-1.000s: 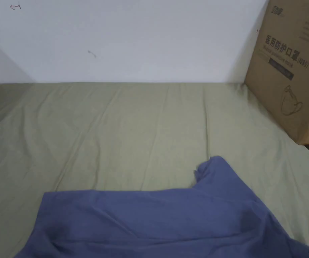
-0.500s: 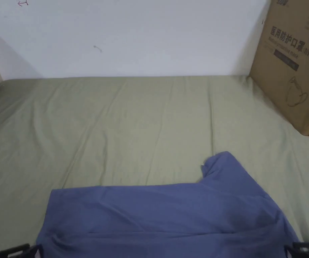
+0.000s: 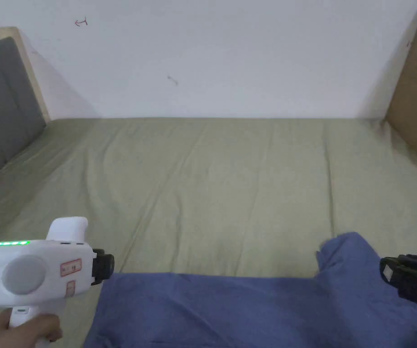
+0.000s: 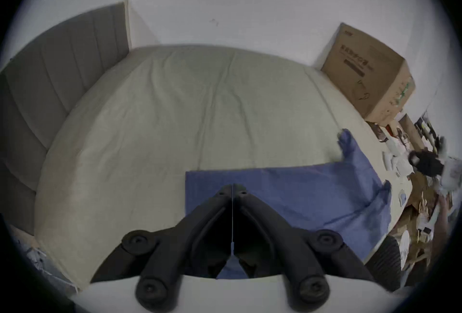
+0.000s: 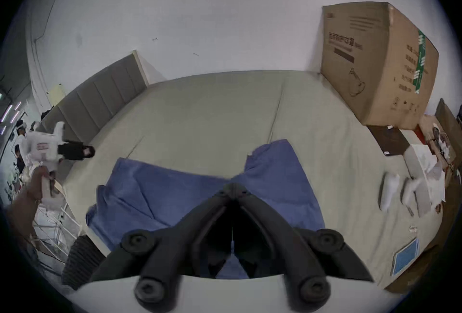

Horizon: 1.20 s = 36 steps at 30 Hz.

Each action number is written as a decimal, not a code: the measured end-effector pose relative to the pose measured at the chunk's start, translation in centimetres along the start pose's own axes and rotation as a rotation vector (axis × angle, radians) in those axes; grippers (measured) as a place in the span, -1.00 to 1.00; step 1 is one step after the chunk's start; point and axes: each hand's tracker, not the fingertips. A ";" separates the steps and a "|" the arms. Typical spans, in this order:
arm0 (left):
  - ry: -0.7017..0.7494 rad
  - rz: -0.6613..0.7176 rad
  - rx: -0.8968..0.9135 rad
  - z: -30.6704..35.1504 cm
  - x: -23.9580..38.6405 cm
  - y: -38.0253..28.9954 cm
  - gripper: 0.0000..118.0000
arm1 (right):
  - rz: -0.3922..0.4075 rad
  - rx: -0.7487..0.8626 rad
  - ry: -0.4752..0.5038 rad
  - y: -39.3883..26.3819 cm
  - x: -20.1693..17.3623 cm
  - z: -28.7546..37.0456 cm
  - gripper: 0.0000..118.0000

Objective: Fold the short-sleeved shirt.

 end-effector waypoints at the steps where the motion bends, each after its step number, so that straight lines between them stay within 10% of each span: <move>1: 0.019 0.016 -0.036 -1.7 -1.1 0.5 -0.96 | 0.011 -0.025 -0.014 0.1 -0.1 -0.5 -1.00; 3: 0.048 0.050 -0.091 -4.6 -1.5 0.3 -0.55 | 0.008 -0.056 -0.020 0.0 0.4 -1.5 -1.00; 6: 0.075 0.045 -0.190 -9.2 -3.0 -0.1 0.96 | -0.017 -0.092 -0.026 -0.6 1.4 -2.7 -1.00; 7: 0.062 0.039 -0.191 -10.1 -3.0 -0.5 1.00 | -0.034 -0.112 -0.028 -0.8 1.8 -3.0 -1.00; 14: 0.052 -0.170 -0.264 -13.5 -1.5 -2.6 0.83 | -0.136 -0.203 -0.053 -0.8 6.5 -6.5 -1.00; 17: 0.011 -0.219 -0.159 -10.4 -0.6 -1.7 -0.99 | -0.171 -0.213 -0.040 0.7 9.6 -9.7 -0.99; 20: -0.017 -0.262 -0.117 -7.8 0.9 -1.9 -0.98 | -0.244 -0.268 -0.074 2.3 12.4 -14.2 0.86; 22: -0.024 -0.264 -0.099 -5.7 1.7 -1.5 -0.98 | -0.295 -0.297 -0.091 2.7 14.2 -17.3 0.97; 27: -0.060 -0.198 -0.057 -2.6 1.7 -1.2 -0.98 | -0.336 -0.485 -0.215 2.0 16.6 -24.9 0.92; 32: -0.070 -0.177 -0.059 -1.8 1.5 -1.3 -0.98 | -0.102 -0.489 -0.226 1.9 14.0 -24.0 0.65; 35: -0.056 -0.130 -0.063 -2.2 0.5 -2.1 -0.98 | -0.061 -0.464 -0.132 2.4 12.4 -20.8 -1.00; 36: -0.067 -0.098 -0.065 -2.3 0.4 -2.6 -0.98 | -0.069 -0.453 -0.123 3.4 12.3 -19.6 -1.00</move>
